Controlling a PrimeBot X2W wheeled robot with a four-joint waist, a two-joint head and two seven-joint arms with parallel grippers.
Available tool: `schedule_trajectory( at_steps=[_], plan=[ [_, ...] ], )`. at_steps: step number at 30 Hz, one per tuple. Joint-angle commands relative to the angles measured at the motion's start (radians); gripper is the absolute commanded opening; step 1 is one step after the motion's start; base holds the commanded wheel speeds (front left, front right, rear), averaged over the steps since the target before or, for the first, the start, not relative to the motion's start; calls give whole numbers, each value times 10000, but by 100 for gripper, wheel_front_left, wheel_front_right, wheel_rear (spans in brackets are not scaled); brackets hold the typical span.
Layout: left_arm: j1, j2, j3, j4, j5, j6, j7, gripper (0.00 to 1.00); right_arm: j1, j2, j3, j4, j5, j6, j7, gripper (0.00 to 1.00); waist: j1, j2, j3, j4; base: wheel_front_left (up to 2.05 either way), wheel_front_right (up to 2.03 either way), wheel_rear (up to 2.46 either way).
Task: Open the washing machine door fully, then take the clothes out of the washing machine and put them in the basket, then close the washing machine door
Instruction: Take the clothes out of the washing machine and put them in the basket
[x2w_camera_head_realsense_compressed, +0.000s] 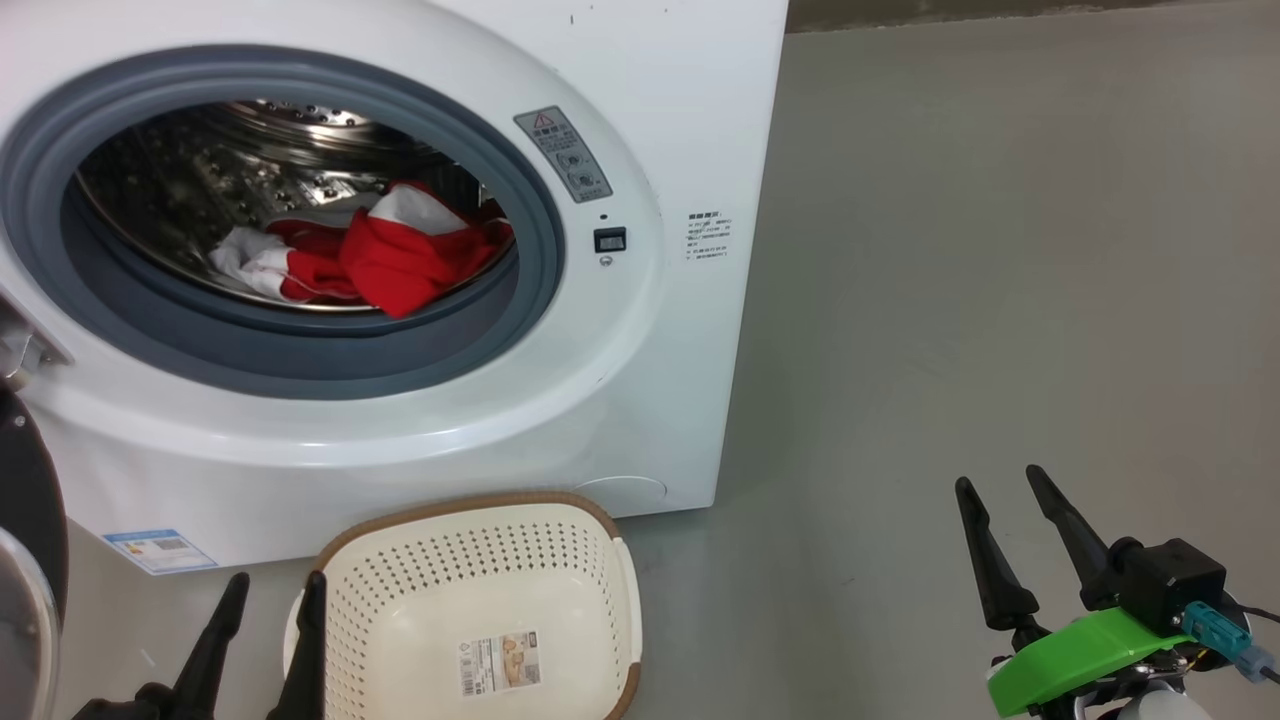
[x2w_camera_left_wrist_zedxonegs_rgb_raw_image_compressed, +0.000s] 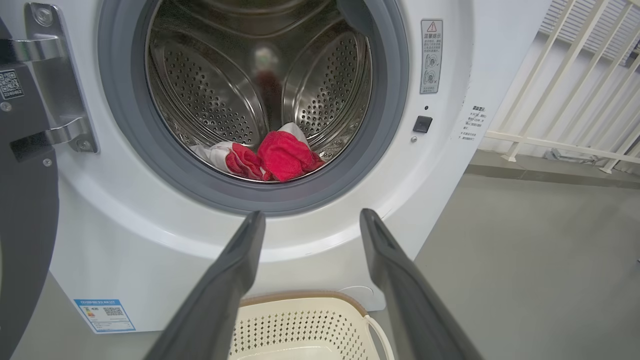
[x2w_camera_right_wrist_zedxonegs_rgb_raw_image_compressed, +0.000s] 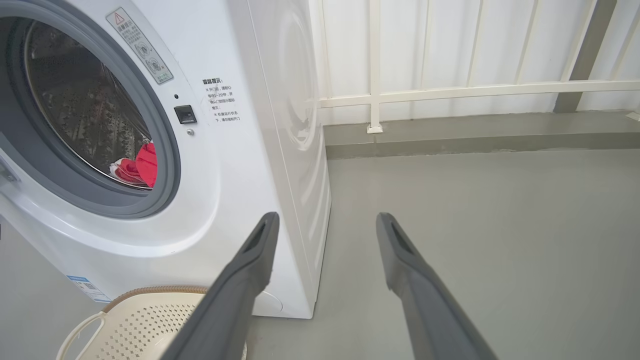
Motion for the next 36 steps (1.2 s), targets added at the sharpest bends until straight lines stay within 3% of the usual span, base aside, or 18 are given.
schedule_trajectory(
  at_steps=[1,18,30,36],
  plan=[
    [-309,142,353,-174,-39,-56,-78,100,-244,-99,236,-276,-47,50,-94,100,0,0,10,5,0,0,0],
    [-768,171,288,455,168,-56,-78,100,-391,41,307,-349,-93,50,-94,100,0,0,476,-50,0,0,0],
    [-3415,818,-276,2228,303,-56,0,100,-843,347,361,-473,-176,50,-94,100,0,0,1524,-268,0,0,0],
    [-5517,1044,-555,3400,361,-45,920,100,-1196,494,469,-520,-189,50,-94,100,0,0,2152,-490,0,0,0]
  ],
)
